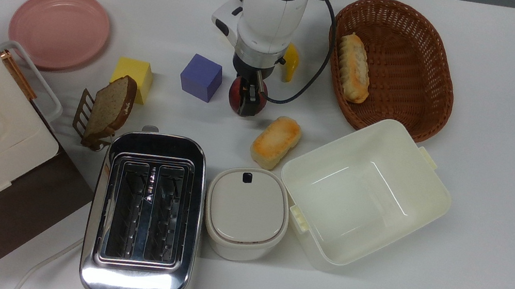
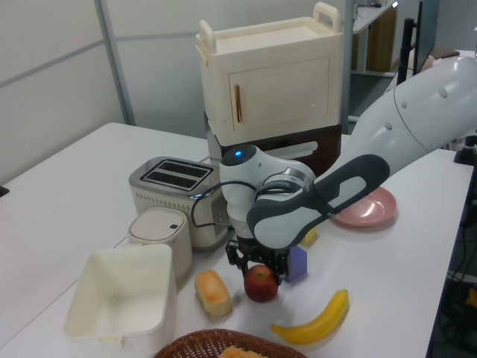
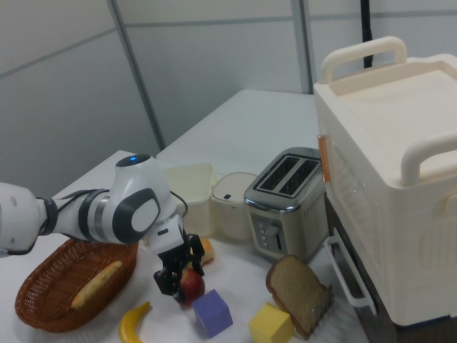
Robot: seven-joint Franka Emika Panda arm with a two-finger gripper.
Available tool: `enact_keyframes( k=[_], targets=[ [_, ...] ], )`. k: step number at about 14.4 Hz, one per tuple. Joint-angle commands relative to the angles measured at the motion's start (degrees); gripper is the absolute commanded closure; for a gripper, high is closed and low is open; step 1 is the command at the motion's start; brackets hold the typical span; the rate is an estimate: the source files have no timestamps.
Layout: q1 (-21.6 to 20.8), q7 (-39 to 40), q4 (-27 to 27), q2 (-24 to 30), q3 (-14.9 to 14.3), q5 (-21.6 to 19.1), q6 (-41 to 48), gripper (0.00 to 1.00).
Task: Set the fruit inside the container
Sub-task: 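Lift the red apple and carry it over the cream container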
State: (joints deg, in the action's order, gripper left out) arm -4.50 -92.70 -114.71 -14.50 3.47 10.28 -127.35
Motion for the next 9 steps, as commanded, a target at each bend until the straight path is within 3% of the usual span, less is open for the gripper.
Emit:
enact_keyframes(
  k=[1,4,9],
  targets=[
    [-0.86,1.11,2.46,3.14,-0.30,0.70,-0.45,0.66],
    [-0.86,4.61,6.50,5.97,-0.13,-0.09,3.14,0.66],
    [-0.86,14.27,15.73,5.71,1.97,0.00,10.19,0.64]
  ],
)
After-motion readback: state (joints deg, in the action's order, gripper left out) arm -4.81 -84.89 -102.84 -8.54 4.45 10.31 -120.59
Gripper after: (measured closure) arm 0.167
